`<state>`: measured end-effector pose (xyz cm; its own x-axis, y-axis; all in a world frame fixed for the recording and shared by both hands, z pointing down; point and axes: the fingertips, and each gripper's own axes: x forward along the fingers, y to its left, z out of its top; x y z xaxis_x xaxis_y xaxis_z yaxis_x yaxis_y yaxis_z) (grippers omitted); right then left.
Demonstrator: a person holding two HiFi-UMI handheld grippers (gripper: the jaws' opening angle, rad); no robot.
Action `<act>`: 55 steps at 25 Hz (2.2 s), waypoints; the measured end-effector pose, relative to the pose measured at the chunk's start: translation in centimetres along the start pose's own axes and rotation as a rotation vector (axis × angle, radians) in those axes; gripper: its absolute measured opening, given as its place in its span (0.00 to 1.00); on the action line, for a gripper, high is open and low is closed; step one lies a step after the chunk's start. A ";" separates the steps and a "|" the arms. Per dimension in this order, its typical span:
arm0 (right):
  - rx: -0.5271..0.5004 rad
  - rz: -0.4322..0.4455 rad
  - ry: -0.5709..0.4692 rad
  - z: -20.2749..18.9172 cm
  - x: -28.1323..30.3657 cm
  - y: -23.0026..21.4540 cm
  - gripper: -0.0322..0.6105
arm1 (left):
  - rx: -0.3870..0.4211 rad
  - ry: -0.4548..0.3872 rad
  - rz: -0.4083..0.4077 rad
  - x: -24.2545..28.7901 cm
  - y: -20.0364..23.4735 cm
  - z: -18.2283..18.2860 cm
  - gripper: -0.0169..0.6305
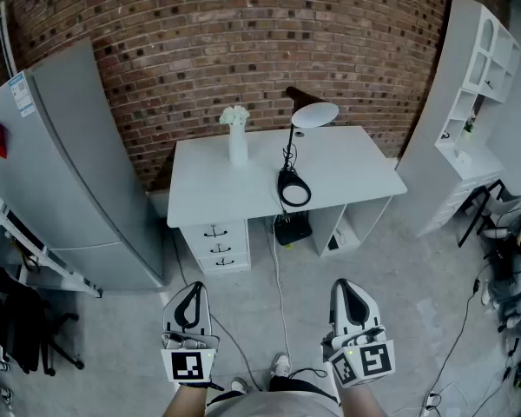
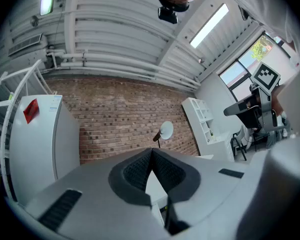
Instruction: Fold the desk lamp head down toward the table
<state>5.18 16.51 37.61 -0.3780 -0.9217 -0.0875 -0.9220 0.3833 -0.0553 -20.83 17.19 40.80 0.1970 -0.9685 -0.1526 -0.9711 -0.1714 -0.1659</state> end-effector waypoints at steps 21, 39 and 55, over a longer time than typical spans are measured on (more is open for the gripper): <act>0.002 0.007 0.001 0.0 0.4 0.9 0.08 | -0.022 0.005 -0.019 0.3 0.0 -0.4 0.04; -0.010 0.029 0.013 -1.3 7.1 -7.3 0.08 | 0.006 0.013 -0.010 9.8 -3.3 -1.7 0.04; 0.014 0.107 0.015 -2.6 13.9 -11.0 0.08 | -0.020 0.061 0.024 15.7 -4.6 -3.5 0.04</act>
<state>9.82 -0.64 39.63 -0.4753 -0.8763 -0.0786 -0.8751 0.4801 -0.0604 -13.73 2.11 42.54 0.1660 -0.9814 -0.0968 -0.9780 -0.1512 -0.1438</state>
